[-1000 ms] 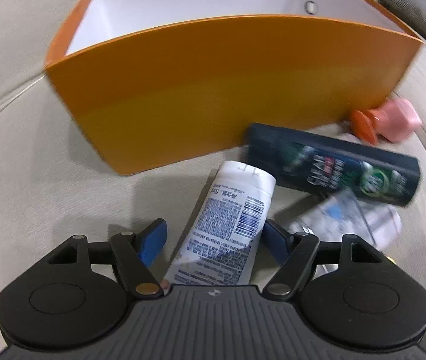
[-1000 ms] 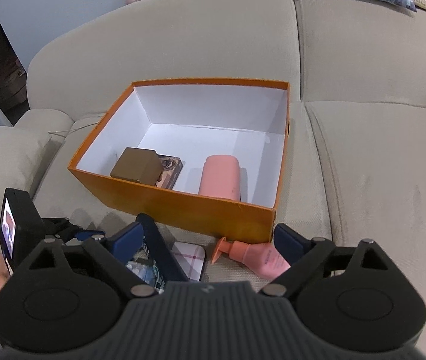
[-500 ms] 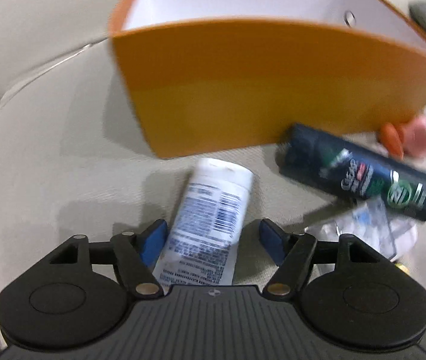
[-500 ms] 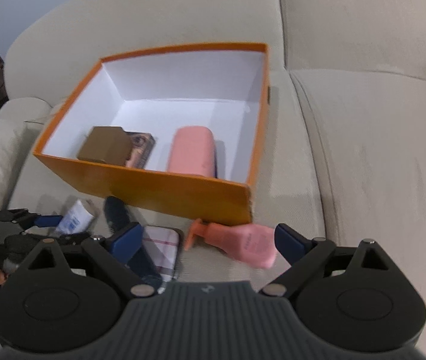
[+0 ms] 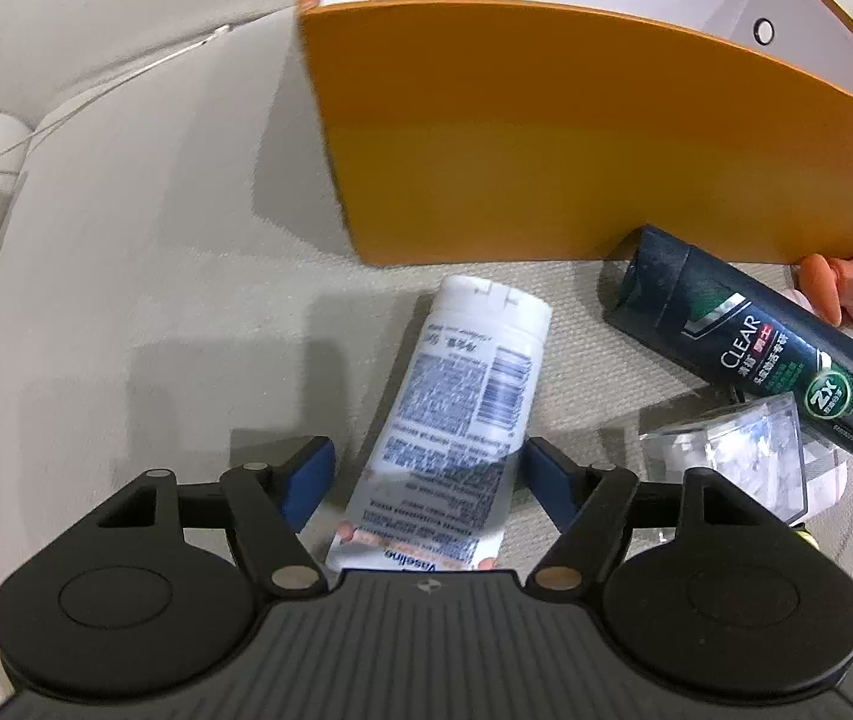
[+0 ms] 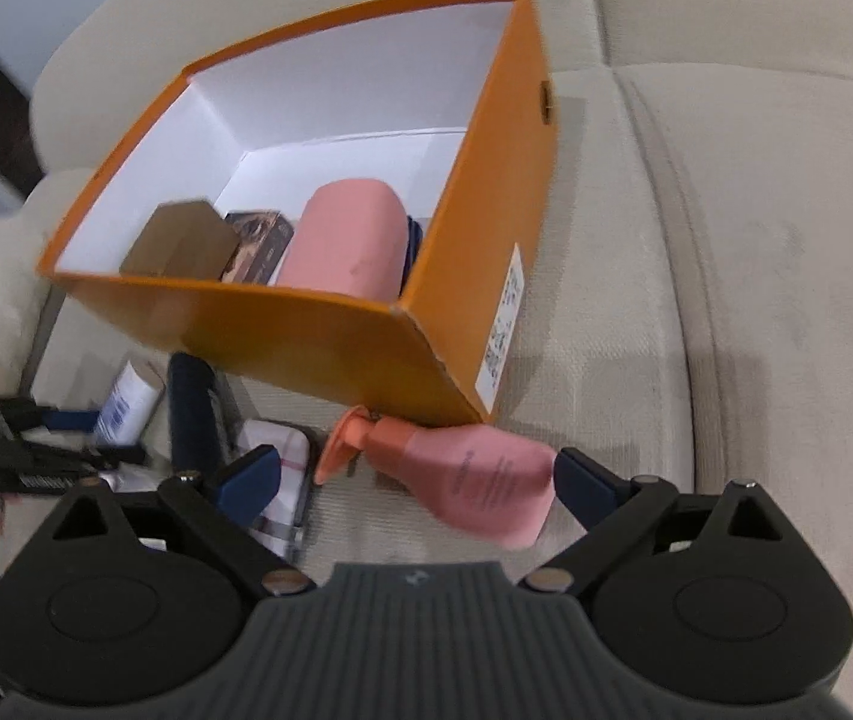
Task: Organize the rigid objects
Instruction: 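Move the left tool to the white lotion tube while the right tool approaches the pink pump bottle, then grasp the white lotion tube with the left tool while the right tool grasps the pink pump bottle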
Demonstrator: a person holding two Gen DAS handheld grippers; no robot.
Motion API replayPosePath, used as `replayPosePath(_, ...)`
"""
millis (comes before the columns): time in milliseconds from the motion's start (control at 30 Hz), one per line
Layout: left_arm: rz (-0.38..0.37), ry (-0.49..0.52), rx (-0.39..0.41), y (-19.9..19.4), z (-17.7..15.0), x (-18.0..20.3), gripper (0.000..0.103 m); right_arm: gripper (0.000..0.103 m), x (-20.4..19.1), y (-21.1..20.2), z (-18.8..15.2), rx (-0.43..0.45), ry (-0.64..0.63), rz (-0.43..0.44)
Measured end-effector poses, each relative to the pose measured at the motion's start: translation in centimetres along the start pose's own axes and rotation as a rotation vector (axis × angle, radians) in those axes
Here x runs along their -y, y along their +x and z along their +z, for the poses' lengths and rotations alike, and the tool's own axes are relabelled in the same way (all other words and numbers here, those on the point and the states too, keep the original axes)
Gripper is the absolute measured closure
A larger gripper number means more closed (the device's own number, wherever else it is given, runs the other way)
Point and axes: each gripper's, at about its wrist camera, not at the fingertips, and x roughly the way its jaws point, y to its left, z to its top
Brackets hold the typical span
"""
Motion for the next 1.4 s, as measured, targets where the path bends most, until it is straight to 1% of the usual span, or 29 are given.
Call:
replayPosePath(133,0.000,0.006,-0.008,0.3,-0.4,-0.1,0.014,0.003,0.0,1.5,-0.2,-0.008,-0.065,-0.005)
replayPosePath(200,-0.005,-0.001,-0.012,0.4,0.0,-0.2,0.013,0.003,0.1,2.1,-0.1,-0.014,-0.078,-0.004)
replayPosePath(267,-0.009,-0.004,-0.014,1.1,0.4,0.2,0.013,0.004,0.0,2.5,0.1,-0.009,-0.104,0.004)
replayPosePath(367,-0.008,-0.005,-0.013,0.9,0.4,-0.1,0.013,0.003,-0.2,2.7,0.2,0.010,-0.134,0.028)
replayPosePath(500,-0.003,-0.002,-0.011,0.9,0.3,0.3,0.012,0.001,0.1,2.7,0.1,-0.042,-0.121,0.055)
replayPosePath(633,-0.003,-0.004,-0.017,0.5,0.2,0.7,0.012,0.001,0.3,1.3,-0.3,-0.093,-0.085,0.132)
replayPosePath(733,0.005,0.000,-0.020,0.5,0.3,0.8,0.012,0.001,-0.7,0.4,-0.9,-0.124,-0.127,0.161)
replayPosePath(800,0.008,0.002,-0.021,0.4,0.4,0.8,0.012,0.001,-1.7,0.1,-1.2,-0.110,-0.178,0.138)
replayPosePath(867,0.009,0.000,-0.022,0.4,0.4,0.8,0.012,0.001,-2.9,0.7,-1.5,-0.113,-0.242,0.081)
replayPosePath(933,0.009,0.000,-0.018,0.4,0.3,0.9,0.012,0.001,-3.8,1.8,-1.8,-0.124,-0.317,0.003)
replayPosePath(1000,0.006,0.000,-0.012,0.3,0.2,0.8,0.012,0.002,-4.1,2.7,-2.0,-0.140,-0.359,-0.053)
replayPosePath(1067,-0.001,0.003,-0.007,0.4,0.1,0.7,0.013,0.009,-4.2,3.3,-2.1,-0.151,-0.383,-0.091)
replayPosePath(1167,-0.012,0.009,-0.005,0.3,0.0,0.6,0.016,0.018,-4.1,3.6,-2.0,-0.158,-0.414,-0.123)
replayPosePath(1233,-0.016,0.014,-0.004,0.2,0.0,0.7,0.021,0.020,-4.2,3.7,-2.1,-0.160,-0.432,-0.135)
replayPosePath(1400,-0.011,0.047,0.011,0.0,-0.2,1.2,0.028,0.024,-4.9,4.6,-2.2,-0.168,-0.475,-0.173)
